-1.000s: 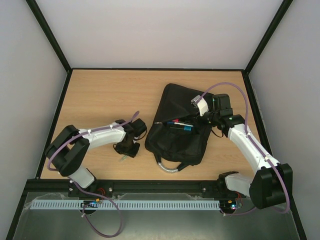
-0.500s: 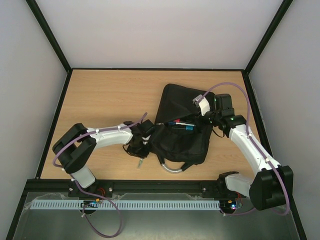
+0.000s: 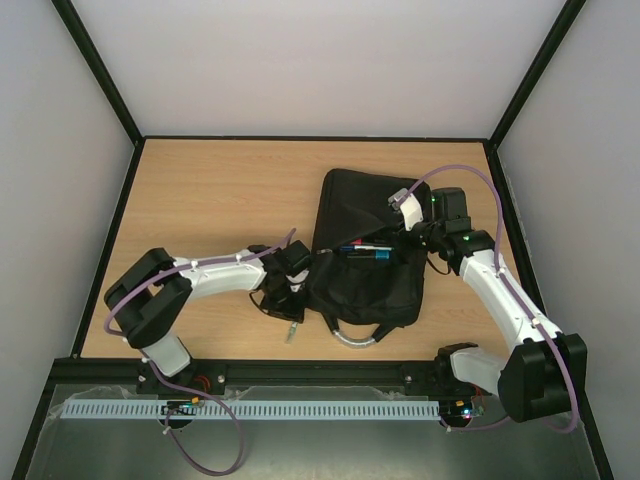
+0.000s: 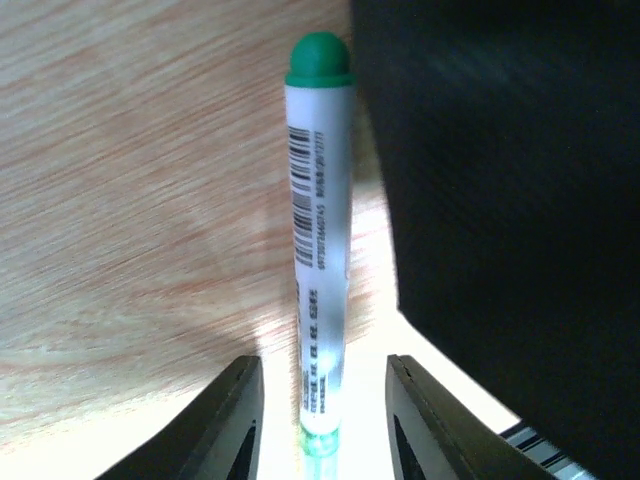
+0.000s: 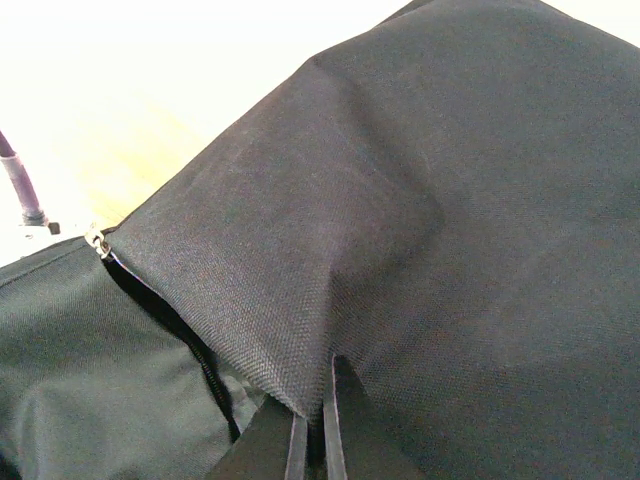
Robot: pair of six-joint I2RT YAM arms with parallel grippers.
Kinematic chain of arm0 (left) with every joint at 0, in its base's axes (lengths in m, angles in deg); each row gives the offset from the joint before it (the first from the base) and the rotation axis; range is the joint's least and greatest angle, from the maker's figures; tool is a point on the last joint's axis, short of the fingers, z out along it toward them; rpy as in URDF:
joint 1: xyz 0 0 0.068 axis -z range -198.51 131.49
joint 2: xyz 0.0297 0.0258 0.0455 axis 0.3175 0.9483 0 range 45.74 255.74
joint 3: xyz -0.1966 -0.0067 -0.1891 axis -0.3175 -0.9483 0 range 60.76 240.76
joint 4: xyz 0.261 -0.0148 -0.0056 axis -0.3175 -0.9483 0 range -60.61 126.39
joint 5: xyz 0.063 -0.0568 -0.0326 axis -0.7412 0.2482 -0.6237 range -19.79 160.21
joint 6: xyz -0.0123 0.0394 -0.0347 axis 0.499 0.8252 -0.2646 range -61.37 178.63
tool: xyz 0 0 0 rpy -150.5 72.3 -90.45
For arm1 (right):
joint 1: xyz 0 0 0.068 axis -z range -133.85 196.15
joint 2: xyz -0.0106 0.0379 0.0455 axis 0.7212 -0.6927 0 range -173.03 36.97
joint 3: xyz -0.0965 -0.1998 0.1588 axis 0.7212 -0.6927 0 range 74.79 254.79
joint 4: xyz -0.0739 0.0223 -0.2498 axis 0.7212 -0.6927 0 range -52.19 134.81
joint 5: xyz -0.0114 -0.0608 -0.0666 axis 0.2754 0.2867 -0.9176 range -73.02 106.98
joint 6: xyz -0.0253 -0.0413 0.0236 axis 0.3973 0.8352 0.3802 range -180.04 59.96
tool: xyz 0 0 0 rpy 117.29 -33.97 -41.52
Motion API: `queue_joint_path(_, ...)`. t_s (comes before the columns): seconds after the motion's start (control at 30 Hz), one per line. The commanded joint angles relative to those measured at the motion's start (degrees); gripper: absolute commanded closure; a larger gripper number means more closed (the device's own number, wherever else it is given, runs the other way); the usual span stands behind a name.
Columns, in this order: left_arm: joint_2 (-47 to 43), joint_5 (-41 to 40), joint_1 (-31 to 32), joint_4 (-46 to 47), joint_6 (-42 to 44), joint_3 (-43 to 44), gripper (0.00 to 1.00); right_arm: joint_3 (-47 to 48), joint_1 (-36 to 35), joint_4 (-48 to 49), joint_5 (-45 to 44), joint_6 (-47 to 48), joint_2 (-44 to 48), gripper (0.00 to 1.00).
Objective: Pack the student bag
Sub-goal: Move the stationery to the center of the board, then pick up the stationery from the center of the board.
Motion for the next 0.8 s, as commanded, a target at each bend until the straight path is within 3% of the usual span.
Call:
queue_joint_path(0.0, -3.39, -1.41, 0.41, -2.05, 1.30, -0.39, 0.58, 1.89, 0.17, 3.20, 3.84, -0.26, 2.47, 0.99)
queue_joint_path(0.1, -5.28, -5.01, 0.46, -3.21, 0.43, -1.18, 0.52, 1.86, 0.20, 3.12, 3.89, -0.26, 2.50, 0.99)
queue_joint_path(0.43, -9.16, -16.70, 4.39, -6.41, -2.96, -2.81, 0.50, 2.00, 0.21, 3.04, 4.64, -0.29, 1.54, 0.99)
queue_joint_path(0.77, -8.29, -17.11, 8.93, -4.10, -7.20, -1.93, 0.51, 2.00, 0.17, 3.11, 4.26, -0.33, 1.77, 0.99)
